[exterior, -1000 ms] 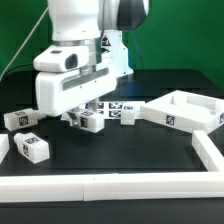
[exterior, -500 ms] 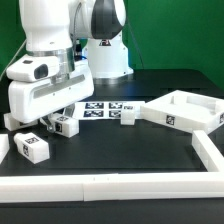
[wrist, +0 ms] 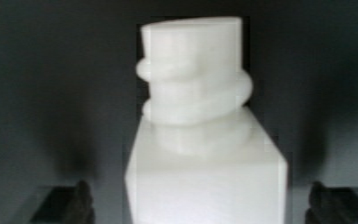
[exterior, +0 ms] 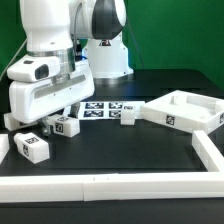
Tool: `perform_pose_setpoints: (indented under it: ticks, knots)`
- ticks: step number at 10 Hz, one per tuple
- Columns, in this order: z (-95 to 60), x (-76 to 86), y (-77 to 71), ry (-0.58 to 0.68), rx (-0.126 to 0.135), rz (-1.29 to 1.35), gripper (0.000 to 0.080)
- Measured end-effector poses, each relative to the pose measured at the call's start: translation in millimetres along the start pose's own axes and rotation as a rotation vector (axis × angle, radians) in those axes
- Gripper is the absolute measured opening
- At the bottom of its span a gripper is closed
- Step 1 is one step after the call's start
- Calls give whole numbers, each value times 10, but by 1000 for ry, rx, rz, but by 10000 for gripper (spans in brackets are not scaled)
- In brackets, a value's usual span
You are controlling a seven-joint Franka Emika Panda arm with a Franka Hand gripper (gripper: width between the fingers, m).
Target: Assemble one leg
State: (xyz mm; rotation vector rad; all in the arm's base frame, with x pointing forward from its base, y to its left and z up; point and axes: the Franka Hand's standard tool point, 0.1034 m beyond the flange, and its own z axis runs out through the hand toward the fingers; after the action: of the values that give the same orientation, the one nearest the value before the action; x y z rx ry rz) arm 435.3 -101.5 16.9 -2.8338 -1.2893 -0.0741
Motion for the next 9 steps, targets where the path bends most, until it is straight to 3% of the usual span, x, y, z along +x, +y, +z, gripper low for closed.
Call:
perform_pose_setpoints:
  ticks: [2,4,9]
  knots:
    - [-159,368,-311,9,-4,-29,646]
    - [-241,862,-593,26,-16,-69,648]
    - [-208,841,-588,27,-19,-80,648]
